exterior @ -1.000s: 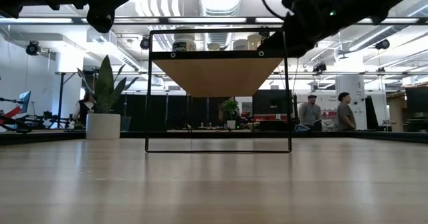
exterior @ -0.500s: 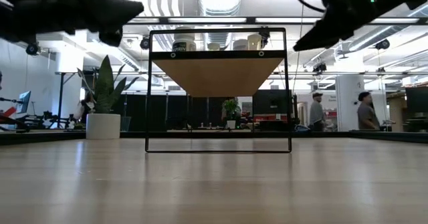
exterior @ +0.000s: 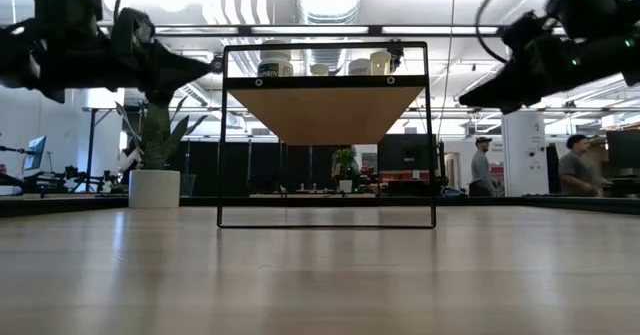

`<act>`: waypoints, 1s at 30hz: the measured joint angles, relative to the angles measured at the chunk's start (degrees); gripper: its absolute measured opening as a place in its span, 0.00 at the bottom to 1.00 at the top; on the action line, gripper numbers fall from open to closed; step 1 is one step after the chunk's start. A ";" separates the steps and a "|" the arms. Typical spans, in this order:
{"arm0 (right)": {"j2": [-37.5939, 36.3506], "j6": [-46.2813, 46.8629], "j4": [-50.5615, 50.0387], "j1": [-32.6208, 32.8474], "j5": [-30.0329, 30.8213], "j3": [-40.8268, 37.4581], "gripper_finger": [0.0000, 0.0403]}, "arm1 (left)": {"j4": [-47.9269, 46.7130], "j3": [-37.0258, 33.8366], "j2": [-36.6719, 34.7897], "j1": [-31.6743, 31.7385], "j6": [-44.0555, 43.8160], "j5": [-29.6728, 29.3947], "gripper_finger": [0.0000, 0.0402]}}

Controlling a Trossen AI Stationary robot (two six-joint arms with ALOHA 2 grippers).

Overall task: Pick and place medicine bottles onto shelf by color
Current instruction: Return to Home Position

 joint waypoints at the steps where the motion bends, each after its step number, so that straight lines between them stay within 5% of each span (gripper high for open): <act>1: -1.35 0.52 1.85 -1.99 -1.94 -1.61 0.02 | 0.18 -0.42 -0.04 1.40 -0.24 0.69 0.00; 10: -15.16 3.69 1.85 -12.31 -5.56 -9.21 0.02 | 6.44 -4.32 -1.55 5.53 -3.18 2.06 0.00; 17: -28.77 2.72 -9.18 -12.47 0.57 -9.27 0.02 | 6.30 -4.34 -4.47 5.58 -3.21 1.18 0.00; 30: -28.71 3.04 -9.36 -11.67 0.64 -9.28 0.02 | -15.87 -4.40 -22.82 5.53 -4.16 -5.01 0.00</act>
